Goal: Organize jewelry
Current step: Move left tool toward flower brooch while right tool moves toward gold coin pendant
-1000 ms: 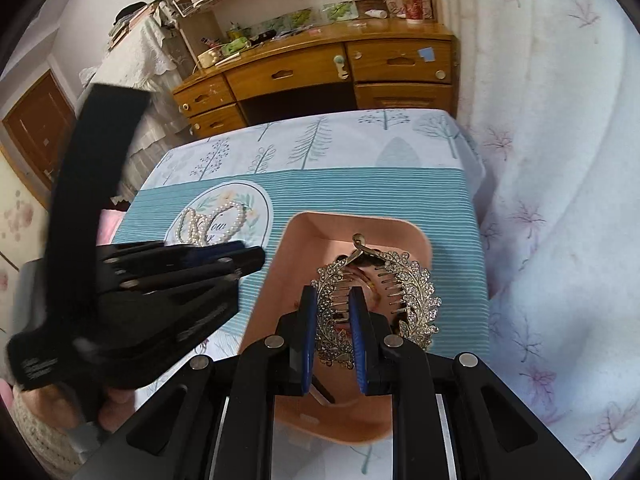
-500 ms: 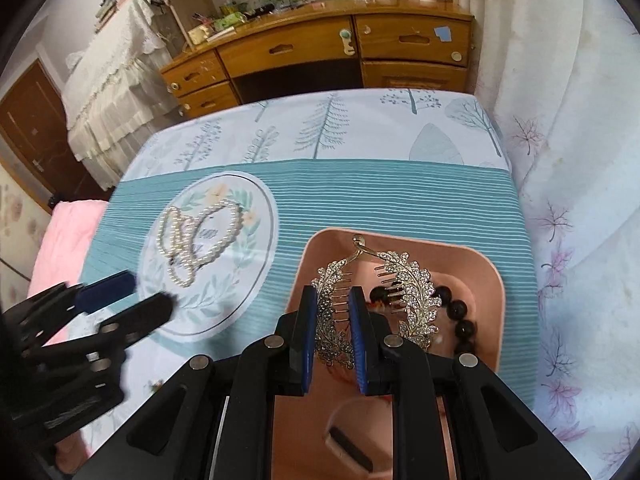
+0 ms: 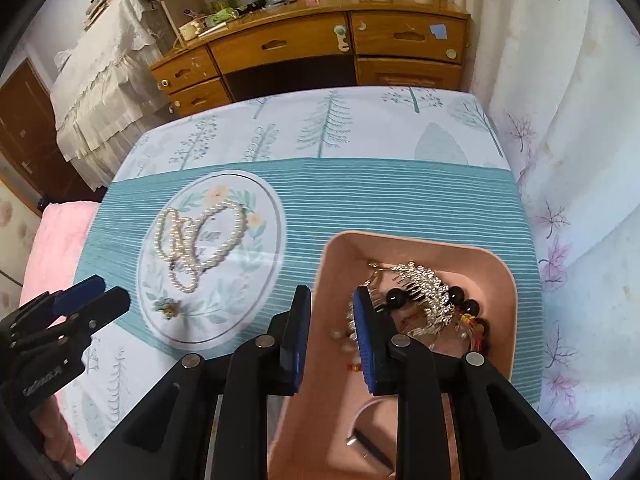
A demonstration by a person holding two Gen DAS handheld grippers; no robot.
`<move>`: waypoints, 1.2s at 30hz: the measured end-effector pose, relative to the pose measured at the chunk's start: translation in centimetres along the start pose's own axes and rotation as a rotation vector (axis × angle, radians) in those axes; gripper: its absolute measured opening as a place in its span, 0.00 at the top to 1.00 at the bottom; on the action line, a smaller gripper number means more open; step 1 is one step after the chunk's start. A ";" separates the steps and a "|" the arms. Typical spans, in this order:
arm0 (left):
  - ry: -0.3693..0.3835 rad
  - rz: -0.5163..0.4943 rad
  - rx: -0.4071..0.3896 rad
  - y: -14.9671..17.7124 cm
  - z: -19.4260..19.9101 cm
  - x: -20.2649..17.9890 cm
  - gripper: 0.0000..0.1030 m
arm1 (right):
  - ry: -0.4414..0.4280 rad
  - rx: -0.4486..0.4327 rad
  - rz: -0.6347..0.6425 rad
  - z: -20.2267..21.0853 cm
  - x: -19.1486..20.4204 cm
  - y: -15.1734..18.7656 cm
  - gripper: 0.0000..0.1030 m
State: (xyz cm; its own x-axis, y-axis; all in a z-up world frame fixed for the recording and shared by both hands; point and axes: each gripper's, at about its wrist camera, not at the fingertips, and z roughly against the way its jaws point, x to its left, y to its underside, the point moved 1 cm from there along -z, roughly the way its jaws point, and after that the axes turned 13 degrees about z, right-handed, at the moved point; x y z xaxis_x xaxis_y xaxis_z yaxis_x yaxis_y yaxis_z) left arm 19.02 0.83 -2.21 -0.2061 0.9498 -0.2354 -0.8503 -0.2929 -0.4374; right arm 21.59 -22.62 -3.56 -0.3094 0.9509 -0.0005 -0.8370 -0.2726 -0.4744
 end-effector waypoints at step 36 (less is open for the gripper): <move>-0.008 -0.121 0.099 8.0 2.2 3.8 0.52 | -0.197 0.132 0.187 1.7 11.4 7.7 0.78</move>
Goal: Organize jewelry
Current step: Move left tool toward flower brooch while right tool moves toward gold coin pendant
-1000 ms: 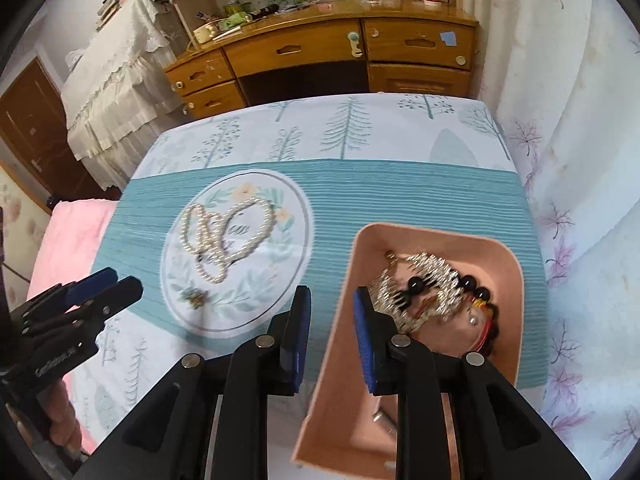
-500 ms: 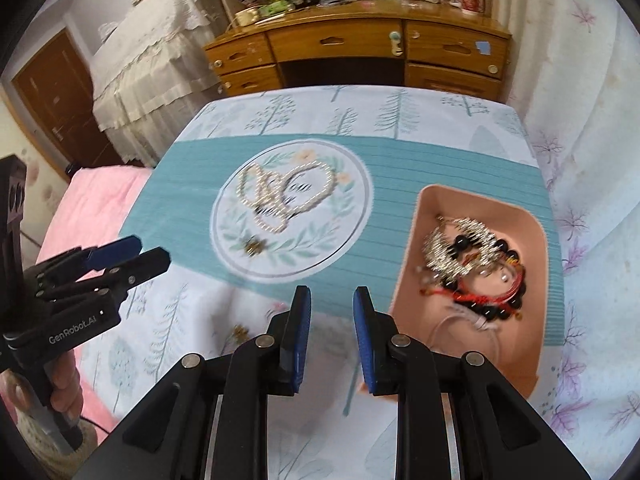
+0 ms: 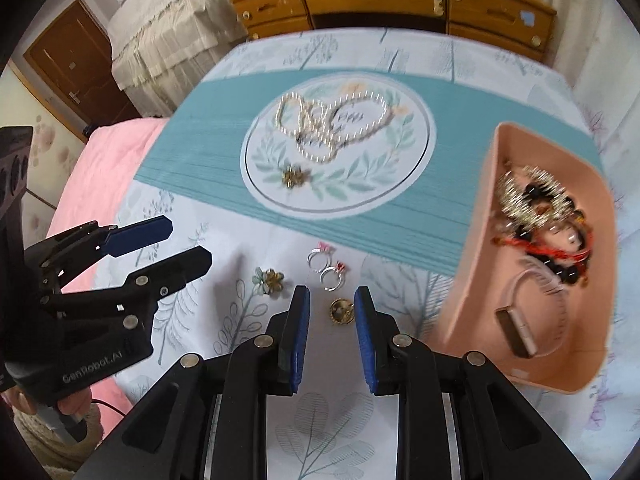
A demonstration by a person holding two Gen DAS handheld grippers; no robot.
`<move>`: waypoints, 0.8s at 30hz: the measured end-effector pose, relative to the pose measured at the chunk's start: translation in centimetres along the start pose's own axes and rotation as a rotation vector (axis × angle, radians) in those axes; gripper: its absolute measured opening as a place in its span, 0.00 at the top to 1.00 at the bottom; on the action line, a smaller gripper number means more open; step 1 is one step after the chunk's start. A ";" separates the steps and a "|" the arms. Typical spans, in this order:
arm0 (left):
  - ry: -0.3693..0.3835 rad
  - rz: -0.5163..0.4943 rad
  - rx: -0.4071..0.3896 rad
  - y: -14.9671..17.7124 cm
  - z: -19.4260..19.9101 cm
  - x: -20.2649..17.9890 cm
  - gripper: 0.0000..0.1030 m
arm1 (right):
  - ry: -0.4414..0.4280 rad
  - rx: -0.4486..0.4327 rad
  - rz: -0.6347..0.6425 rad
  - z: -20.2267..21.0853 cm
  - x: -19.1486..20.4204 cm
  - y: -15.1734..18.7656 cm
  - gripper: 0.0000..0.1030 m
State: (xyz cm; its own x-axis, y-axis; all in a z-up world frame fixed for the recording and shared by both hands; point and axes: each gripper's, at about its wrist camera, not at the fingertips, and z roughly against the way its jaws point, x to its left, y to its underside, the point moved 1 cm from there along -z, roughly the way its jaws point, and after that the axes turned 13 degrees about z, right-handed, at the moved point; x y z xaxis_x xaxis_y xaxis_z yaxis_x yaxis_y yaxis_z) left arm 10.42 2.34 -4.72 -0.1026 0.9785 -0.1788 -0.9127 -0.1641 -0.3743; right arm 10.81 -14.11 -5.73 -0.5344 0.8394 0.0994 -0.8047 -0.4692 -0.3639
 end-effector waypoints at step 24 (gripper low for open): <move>-0.010 0.028 0.057 -0.4 -2.6 1.2 0.52 | 0.122 0.194 0.034 -5.4 0.9 -1.4 0.63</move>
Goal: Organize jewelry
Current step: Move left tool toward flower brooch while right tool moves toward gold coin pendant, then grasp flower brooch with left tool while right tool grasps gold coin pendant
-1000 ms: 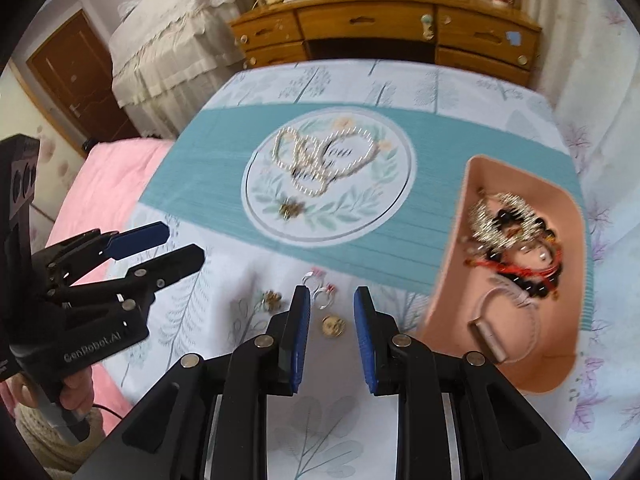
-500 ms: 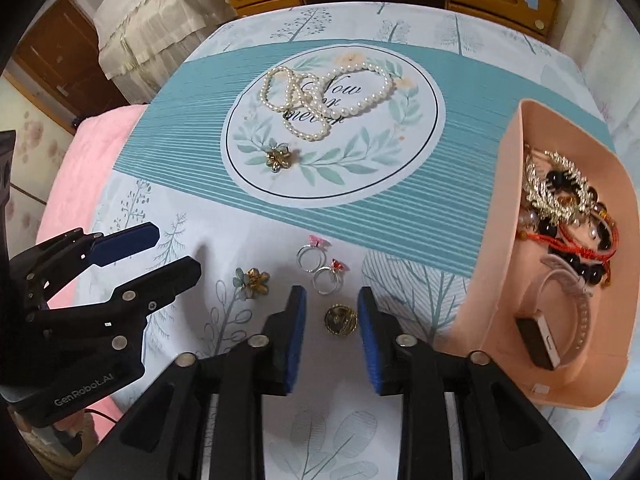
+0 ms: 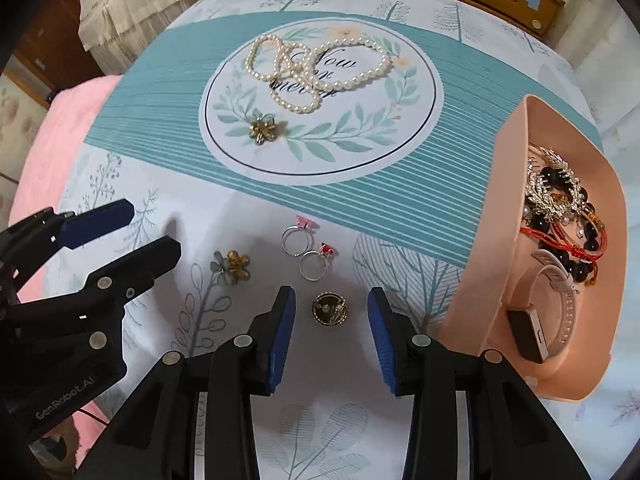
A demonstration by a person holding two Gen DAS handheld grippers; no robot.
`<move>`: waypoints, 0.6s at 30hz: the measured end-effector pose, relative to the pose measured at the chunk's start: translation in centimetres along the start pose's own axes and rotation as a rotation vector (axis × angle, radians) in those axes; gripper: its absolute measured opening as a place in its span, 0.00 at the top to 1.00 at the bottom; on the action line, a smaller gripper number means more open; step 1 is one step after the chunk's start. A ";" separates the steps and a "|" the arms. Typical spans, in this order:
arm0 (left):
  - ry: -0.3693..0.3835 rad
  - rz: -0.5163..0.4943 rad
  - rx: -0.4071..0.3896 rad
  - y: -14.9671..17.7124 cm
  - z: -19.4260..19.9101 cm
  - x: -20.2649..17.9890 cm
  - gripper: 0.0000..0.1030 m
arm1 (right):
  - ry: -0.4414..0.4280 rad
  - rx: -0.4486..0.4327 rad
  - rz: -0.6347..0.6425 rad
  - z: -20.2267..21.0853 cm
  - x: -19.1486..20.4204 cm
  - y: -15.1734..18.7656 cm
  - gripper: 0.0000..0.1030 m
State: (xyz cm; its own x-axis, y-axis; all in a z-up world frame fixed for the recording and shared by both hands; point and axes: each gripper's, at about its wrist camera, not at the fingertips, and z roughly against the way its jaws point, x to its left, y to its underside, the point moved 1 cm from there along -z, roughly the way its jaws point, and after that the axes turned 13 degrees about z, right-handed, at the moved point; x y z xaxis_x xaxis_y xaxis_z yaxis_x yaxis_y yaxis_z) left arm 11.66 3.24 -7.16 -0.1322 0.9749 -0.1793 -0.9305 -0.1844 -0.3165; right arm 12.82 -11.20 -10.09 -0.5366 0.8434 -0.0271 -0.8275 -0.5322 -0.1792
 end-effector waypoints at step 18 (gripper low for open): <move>0.001 -0.017 0.017 0.3 -0.5 -0.6 0.52 | 0.001 -0.012 0.057 0.3 0.6 -0.1 0.81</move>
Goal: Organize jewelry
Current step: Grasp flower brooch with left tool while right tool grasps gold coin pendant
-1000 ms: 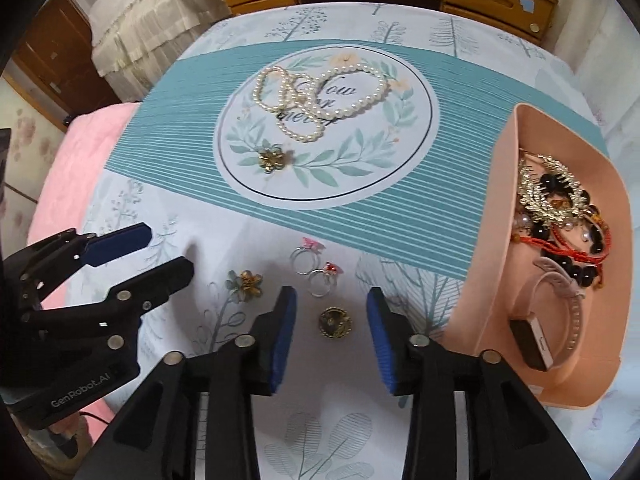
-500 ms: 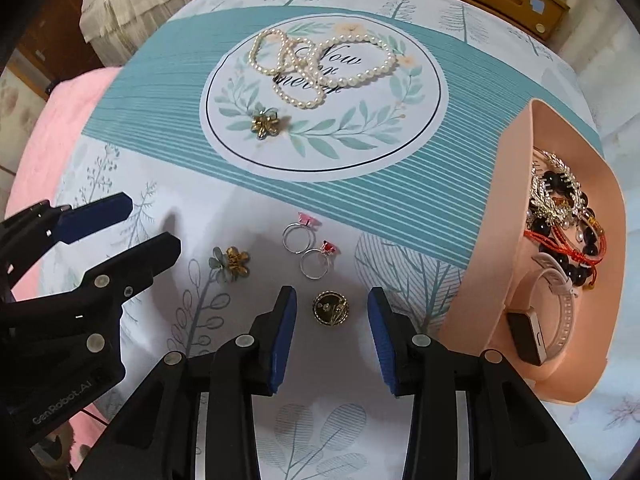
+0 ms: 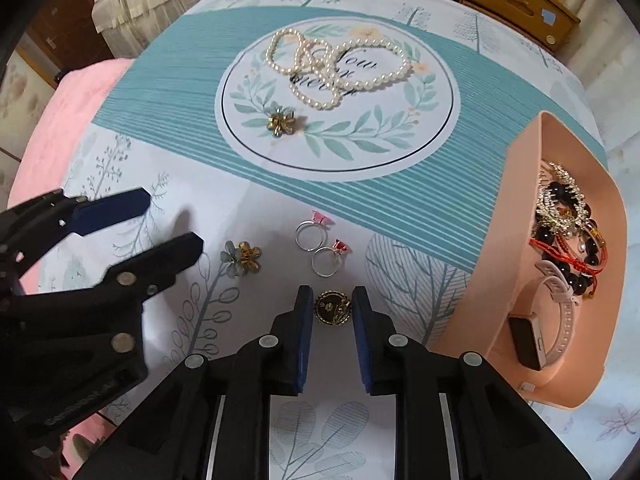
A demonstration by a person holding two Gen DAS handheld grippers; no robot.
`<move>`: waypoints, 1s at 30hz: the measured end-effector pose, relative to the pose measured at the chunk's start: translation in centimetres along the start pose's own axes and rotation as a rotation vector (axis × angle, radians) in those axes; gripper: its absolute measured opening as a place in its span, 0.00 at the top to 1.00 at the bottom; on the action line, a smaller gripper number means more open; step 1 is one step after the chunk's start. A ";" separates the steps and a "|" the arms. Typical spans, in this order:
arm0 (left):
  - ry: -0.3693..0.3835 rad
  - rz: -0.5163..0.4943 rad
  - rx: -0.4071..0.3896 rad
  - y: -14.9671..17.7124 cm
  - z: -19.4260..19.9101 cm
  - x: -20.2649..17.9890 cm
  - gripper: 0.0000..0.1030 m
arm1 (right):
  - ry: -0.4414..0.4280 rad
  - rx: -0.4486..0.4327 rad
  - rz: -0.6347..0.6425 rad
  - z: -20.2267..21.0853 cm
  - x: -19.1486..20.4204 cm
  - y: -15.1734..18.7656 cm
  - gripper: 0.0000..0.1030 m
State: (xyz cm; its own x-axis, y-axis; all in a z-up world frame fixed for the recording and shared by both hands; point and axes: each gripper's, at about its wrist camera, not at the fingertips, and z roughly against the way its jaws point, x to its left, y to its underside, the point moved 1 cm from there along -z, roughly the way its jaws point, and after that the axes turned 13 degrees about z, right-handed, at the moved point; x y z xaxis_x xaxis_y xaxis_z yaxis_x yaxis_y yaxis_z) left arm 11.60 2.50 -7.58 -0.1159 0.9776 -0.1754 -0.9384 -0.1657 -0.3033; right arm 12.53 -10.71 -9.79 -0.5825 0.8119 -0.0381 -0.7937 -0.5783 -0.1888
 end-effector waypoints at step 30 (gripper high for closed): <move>-0.002 -0.041 0.062 -0.6 -3.0 -3.5 0.84 | -0.011 -0.096 -0.050 4.2 -1.8 3.3 0.81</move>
State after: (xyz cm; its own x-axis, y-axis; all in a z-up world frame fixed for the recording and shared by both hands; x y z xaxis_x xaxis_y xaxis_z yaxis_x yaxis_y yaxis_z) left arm 13.59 -1.18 -9.60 -0.0773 0.9837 -0.1623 -0.9608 -0.1169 -0.2513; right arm 10.27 -14.41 -6.25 -0.5448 0.8384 -0.0155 -0.8018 -0.5262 -0.2834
